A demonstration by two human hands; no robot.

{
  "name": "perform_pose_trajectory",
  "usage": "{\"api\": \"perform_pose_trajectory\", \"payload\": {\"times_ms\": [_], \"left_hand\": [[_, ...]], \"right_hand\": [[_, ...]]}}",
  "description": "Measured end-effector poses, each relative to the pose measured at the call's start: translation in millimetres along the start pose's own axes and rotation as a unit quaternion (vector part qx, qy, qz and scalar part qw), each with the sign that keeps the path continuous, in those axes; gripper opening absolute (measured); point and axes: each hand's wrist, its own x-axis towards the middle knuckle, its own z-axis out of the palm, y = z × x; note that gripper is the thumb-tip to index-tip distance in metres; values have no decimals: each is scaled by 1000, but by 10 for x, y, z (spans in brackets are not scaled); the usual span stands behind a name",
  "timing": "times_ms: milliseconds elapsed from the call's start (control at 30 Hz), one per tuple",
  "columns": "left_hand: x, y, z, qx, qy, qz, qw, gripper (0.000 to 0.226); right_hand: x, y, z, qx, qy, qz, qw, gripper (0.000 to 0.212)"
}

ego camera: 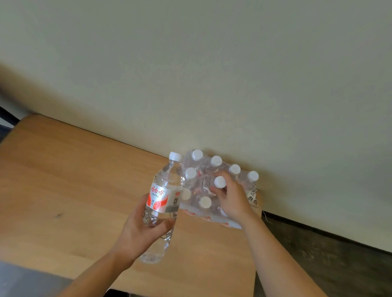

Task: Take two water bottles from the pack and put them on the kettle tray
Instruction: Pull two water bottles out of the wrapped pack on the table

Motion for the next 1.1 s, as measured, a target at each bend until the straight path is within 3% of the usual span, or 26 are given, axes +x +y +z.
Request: {"api": "perform_pose_trajectory", "payload": {"times_ms": [233, 533, 767, 933, 1100], "left_hand": [[-54, 218, 131, 7, -10, 3, 1000, 51], [-72, 436, 325, -2, -33, 28, 999, 48], [-134, 337, 285, -24, -20, 28, 999, 54], [-158, 271, 257, -30, -10, 20, 999, 58], [-155, 227, 272, -48, 11, 17, 999, 57]], "right_hand": [[-357, -322, -648, -19, 42, -52, 998, 23], [-832, -936, -1239, 173, 76, -193, 963, 16], [-938, -926, -1001, 134, 34, -191, 972, 24], [-908, -890, -782, 28, 38, -162, 986, 28], [-857, -922, -558, 152, 46, -223, 962, 46]]}}
